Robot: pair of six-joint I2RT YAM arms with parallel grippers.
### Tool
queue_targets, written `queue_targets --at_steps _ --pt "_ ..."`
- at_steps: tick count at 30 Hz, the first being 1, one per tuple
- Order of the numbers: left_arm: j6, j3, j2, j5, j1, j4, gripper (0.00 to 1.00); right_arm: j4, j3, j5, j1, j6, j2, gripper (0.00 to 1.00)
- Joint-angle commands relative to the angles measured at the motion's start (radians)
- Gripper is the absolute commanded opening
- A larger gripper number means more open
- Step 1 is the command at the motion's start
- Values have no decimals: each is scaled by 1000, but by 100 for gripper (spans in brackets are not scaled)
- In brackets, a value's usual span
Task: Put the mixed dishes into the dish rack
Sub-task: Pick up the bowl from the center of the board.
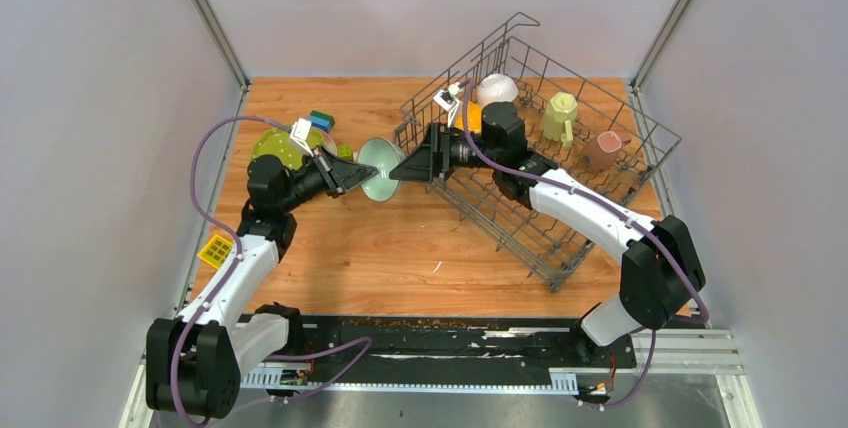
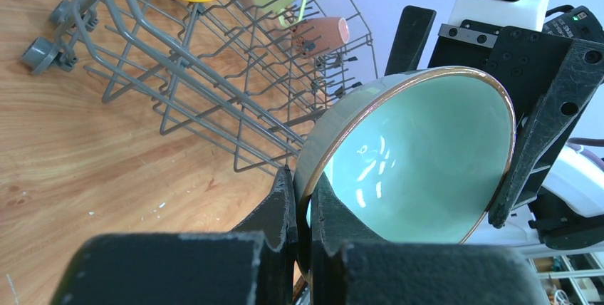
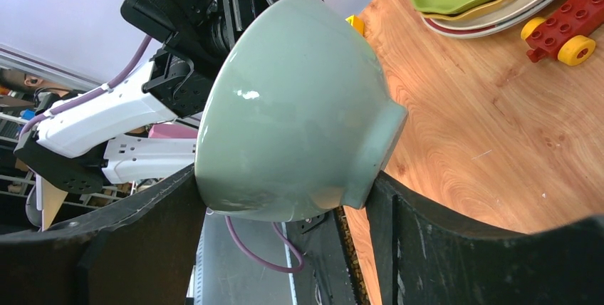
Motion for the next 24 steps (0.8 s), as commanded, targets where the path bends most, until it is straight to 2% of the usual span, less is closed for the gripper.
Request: queue_targets --at_steps 1,4,7,10,20,24 --pt "10 43 -16 2 -8 41 3 40 45 -17 9 -20 -14 41" --pt "12 44 -15 3 -8 36 11 32 45 -11 9 -25 -14 38" --pt "17 43 -15 3 -8 31 14 31 45 -8 9 -28 -15 36" --pt "20 46 -17 1 -8 21 23 30 43 1 9 -34 -19 33" --pt "33 52 -15 -4 -8 -6 44 26 21 42 9 -46 -38 29" --pt "47 63 -20 -8 -8 -46 49 22 17 58 9 -55 -44 28"
